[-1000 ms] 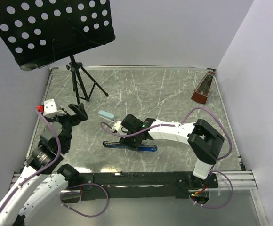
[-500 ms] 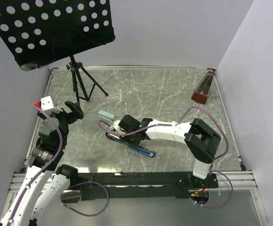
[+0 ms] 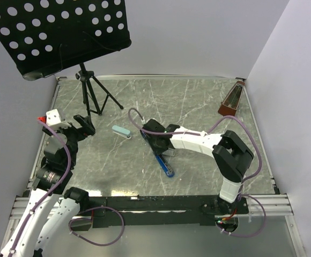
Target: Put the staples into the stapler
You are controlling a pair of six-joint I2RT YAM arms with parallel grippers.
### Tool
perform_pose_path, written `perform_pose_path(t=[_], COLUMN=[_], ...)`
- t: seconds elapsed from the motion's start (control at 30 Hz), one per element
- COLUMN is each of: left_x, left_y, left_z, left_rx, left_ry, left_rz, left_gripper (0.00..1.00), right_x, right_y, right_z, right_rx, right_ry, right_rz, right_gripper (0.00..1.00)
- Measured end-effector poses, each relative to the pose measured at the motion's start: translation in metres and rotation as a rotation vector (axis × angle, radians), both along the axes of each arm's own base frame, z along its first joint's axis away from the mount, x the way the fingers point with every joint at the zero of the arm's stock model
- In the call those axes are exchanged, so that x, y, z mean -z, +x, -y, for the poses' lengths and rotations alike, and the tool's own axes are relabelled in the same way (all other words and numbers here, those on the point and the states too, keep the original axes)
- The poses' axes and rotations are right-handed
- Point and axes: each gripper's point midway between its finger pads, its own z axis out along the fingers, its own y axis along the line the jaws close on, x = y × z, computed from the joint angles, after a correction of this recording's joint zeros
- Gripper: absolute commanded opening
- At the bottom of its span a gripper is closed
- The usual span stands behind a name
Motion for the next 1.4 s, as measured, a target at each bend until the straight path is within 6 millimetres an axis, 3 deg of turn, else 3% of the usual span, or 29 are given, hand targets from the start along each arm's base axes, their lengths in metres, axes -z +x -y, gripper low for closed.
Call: perform_pose_path(t=[0.2, 0.33, 0.47, 0.6, 0.63, 0.67, 0.83, 1.03, 1.2, 1.27, 1.4], left_x=[0.0, 0.0, 0.0, -0.001, -0.001, -0.001, -0.001, -0.001, 0.0, 0.0, 0.0], left_y=[0.0, 0.0, 0.0, -0.001, -0.001, -0.001, -0.001, -0.001, 0.0, 0.0, 0.0], left_z=[-0.001, -0.001, 0.0, 0.001, 0.001, 0.001, 0.002, 0.002, 0.003, 0.004, 0.006], left_rx=[-0.001, -0.001, 0.003, 0.008, 0.009, 0.009, 0.013, 0.017, 0.02, 0.026, 0.035], left_ry=[-0.002, -0.004, -0.014, -0.02, -0.02, -0.02, -0.019, -0.019, -0.019, -0.019, -0.02], left_rz=[0.0, 0.001, 0.002, 0.007, 0.007, 0.007, 0.006, 0.005, 0.003, 0.003, 0.0], left_gripper=[0.99, 0.99, 0.99, 0.99, 0.99, 0.99, 0.99, 0.99, 0.99, 0.99, 1.0], right_x=[-0.012, -0.007, 0.002, 0.005, 0.005, 0.005, -0.001, -0.032, -0.065, -0.066, -0.05], right_y=[0.024, 0.038, 0.044, 0.045, 0.045, 0.045, 0.046, 0.04, 0.031, 0.025, 0.005], right_z=[-0.026, -0.043, -0.045, -0.043, -0.043, -0.043, -0.045, -0.037, -0.014, 0.001, 0.024], right_rx=[0.139, 0.212, 0.262, 0.287, 0.288, 0.287, 0.274, 0.242, 0.232, 0.236, 0.22], right_ry=[0.065, 0.079, 0.058, 0.043, 0.043, 0.044, 0.059, 0.117, 0.176, 0.189, 0.162], right_rz=[0.009, 0.008, 0.002, 0.003, 0.003, 0.003, 0.012, 0.056, 0.103, 0.105, 0.051], right_gripper=[0.0, 0.0, 0.05, 0.29, 0.44, 0.49, 0.61, 0.62, 0.52, 0.52, 0.45])
